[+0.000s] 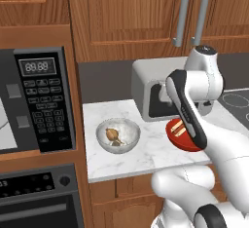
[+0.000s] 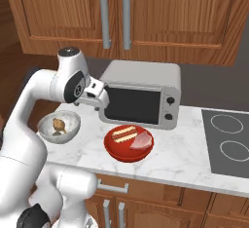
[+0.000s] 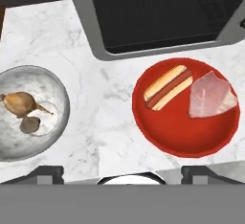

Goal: Place the bowl containing the steak and hot dog in the microwave. Close the microwave door and press the start button to microwave the meal.

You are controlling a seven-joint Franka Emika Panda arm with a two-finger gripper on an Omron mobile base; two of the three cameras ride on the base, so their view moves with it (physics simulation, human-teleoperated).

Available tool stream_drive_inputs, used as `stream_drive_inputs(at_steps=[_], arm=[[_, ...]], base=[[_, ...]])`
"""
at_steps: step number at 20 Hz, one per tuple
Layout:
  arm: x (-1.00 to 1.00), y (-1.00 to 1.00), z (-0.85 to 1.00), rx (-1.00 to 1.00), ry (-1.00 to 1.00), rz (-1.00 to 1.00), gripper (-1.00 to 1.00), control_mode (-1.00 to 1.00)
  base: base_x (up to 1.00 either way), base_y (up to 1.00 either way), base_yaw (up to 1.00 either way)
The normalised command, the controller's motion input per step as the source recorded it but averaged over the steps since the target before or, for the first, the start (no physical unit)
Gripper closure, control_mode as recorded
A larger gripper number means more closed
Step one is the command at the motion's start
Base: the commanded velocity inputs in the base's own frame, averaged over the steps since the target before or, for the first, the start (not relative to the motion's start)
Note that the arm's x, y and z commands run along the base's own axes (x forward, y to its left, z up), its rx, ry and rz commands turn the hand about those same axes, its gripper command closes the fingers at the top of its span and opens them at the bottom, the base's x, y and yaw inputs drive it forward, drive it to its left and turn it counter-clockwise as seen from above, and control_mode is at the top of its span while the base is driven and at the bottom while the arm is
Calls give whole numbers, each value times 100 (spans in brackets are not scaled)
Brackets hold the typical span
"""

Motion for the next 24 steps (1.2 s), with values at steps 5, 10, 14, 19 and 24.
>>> stream_drive_inputs(at_steps=[5,10,14,19,24], arm=[[-15,-57,-45,7,-7,-18,-100,-100],[-10,-71,-56,5,-5,-28,-100,-100],[-33,-62,-35,5,-4,-25,-100,-100],[-33,-51,-7,3,0,-15,-100,-100],[-18,-60,-3,4,0,-8,-100,-100]], base=[[0,0,0],[0,0,0],[0,0,0],[0,0,0],[0,0,0]])
